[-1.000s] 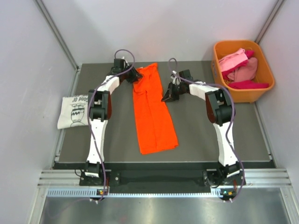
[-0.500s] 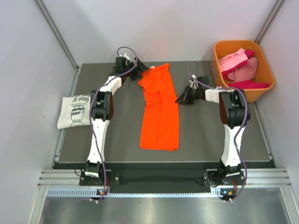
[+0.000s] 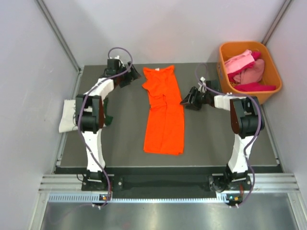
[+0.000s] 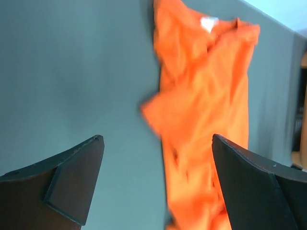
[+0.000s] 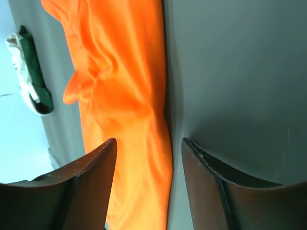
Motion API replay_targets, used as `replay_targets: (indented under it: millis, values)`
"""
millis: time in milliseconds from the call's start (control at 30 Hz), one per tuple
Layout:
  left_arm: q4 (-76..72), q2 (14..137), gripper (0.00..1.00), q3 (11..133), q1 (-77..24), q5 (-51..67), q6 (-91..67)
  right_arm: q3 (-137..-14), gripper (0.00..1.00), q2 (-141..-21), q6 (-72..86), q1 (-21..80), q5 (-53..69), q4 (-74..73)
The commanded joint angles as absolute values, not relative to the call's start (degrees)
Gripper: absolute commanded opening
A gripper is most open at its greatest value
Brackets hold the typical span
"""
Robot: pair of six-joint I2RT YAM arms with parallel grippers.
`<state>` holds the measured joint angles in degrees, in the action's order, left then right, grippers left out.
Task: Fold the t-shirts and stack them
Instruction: Fold the tshirt
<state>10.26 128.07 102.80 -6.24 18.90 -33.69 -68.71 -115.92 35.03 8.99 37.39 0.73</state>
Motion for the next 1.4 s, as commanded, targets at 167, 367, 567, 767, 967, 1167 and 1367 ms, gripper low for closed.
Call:
replay_targets:
  millis: [167,367,567,767,967,1167,1367]
  values:
    - [0.4,103.3,0.99,71.0,-3.0,17.7,-38.2,-52.5,0.55,-95.4,29.2,10.6,29.2,-2.3]
    - [10.9,96.0,0.91,61.8,-7.5,17.7,-35.4,-45.4,0.54,-84.9,28.6,18.5,21.9,-12.8]
    - [16.4,83.3,0.92,50.1,-14.5,13.4,-35.8,-37.5,0.55,-76.6,34.4,26.5,19.7,-12.7]
    - [18.3,72.4,0.93,40.7,-18.3,14.1,-38.1,-29.8,0.54,-68.6,39.4,29.3,19.7,-11.3]
    - [17.6,66.4,0.91,32.3,-24.9,13.8,-42.5,-26.3,0.53,-66.9,41.7,31.8,18.5,-9.9]
    - [12.8,66.3,0.85,26.7,-28.9,14.5,-45.9,-24.5,0.51,-69.1,42.5,32.1,19.2,-6.3]
    - [8.8,70.3,0.77,26.0,-31.4,14.3,-47.5,-25.0,0.49,-73.1,43.6,33.6,20.5,-2.7]
